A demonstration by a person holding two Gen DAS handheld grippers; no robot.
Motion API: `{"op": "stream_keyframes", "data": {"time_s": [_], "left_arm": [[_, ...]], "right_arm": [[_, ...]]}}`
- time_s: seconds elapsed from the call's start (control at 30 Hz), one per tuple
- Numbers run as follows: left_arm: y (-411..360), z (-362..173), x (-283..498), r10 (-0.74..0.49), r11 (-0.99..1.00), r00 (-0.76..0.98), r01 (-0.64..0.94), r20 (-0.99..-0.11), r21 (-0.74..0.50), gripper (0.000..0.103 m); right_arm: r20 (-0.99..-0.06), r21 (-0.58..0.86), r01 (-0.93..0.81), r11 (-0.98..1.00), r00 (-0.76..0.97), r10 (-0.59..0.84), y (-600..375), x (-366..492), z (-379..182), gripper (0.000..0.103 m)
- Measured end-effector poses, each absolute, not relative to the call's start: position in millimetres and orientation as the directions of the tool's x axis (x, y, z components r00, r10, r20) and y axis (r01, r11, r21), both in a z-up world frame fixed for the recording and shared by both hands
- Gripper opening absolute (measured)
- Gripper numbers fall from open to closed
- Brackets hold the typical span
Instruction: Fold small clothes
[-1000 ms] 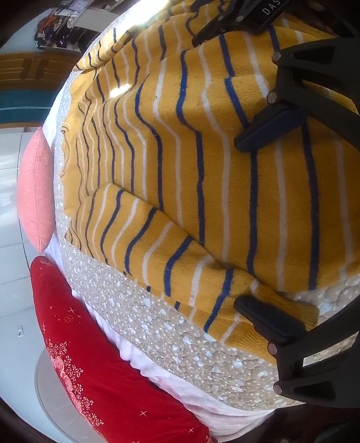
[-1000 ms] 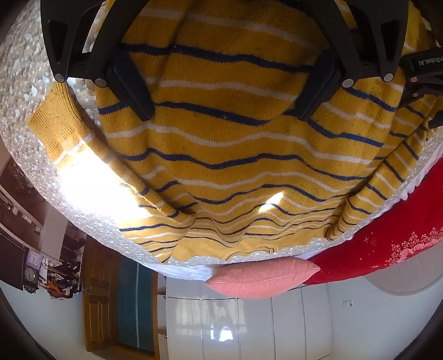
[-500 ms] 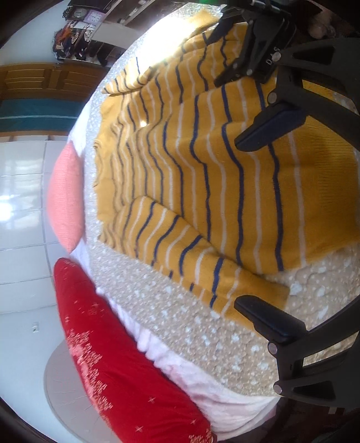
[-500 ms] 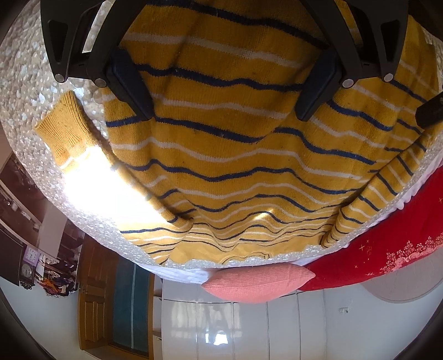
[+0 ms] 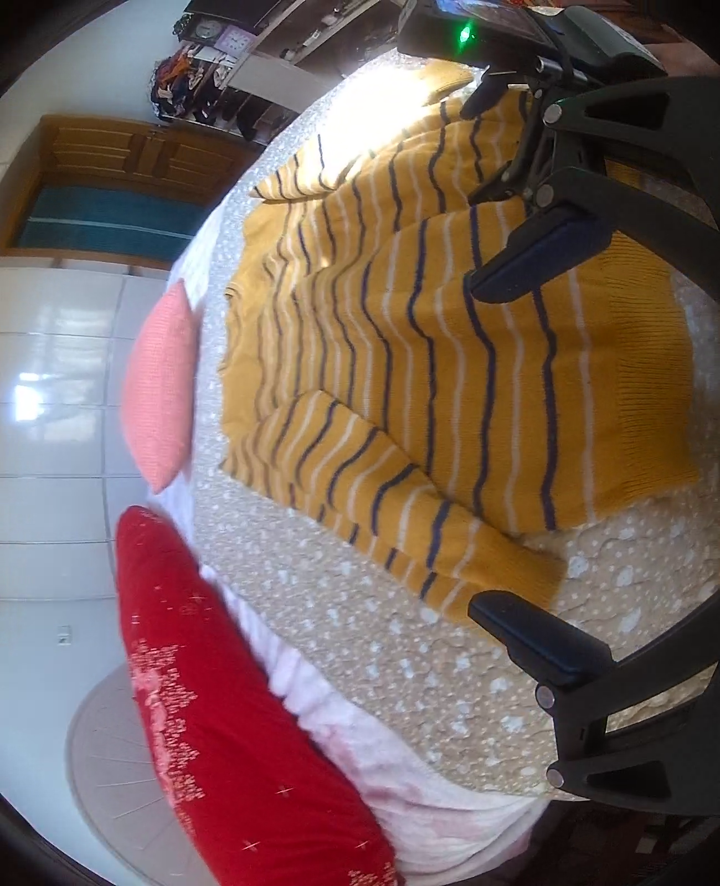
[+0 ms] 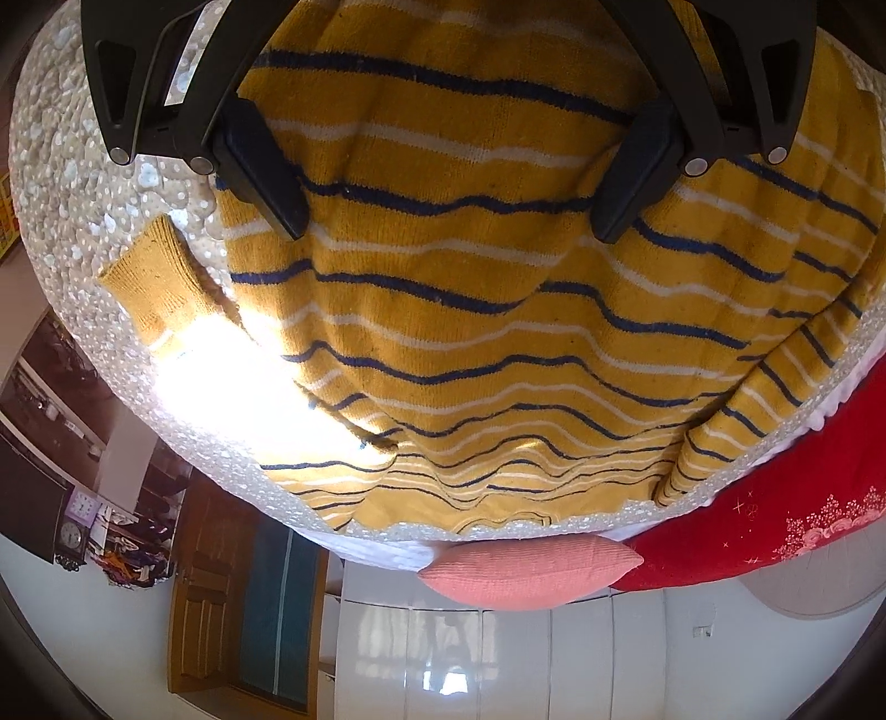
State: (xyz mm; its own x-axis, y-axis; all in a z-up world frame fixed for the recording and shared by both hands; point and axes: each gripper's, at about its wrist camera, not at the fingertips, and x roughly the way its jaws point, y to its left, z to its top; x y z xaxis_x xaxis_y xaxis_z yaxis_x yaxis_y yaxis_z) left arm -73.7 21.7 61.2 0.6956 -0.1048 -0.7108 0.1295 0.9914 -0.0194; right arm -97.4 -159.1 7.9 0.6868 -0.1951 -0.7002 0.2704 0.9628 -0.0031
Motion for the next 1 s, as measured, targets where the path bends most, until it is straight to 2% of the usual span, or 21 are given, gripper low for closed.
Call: {"op": "stream_keyframes", "data": {"time_s": [0.33,0.6,0.83,1.0], "left_arm": [[15,52,-75,-0.083,0.989,0.683,0.143,-0.726,0.022,0.103],[9,48,-71,-0.069,0.987,0.674,0.153,-0.735,0.048,0.103],[5,46,-66,-0.062,0.985,0.670,0.159,-0.740,0.062,0.103],[5,44,-65,-0.061,0.985,0.665,0.161,-0.745,0.063,0.103]], "right_arm": [[-0.655,0.055,0.293,0.955,0.732,-0.187,-163,-106,2,0.103],[-0.678,0.023,0.267,0.964,0.713,-0.181,-162,-101,9,0.103],[-0.578,0.059,0.254,0.965,0.797,-0.174,-164,-120,40,0.102],[-0.563,0.093,0.257,0.962,0.810,-0.162,-168,-123,50,0.098]]}}
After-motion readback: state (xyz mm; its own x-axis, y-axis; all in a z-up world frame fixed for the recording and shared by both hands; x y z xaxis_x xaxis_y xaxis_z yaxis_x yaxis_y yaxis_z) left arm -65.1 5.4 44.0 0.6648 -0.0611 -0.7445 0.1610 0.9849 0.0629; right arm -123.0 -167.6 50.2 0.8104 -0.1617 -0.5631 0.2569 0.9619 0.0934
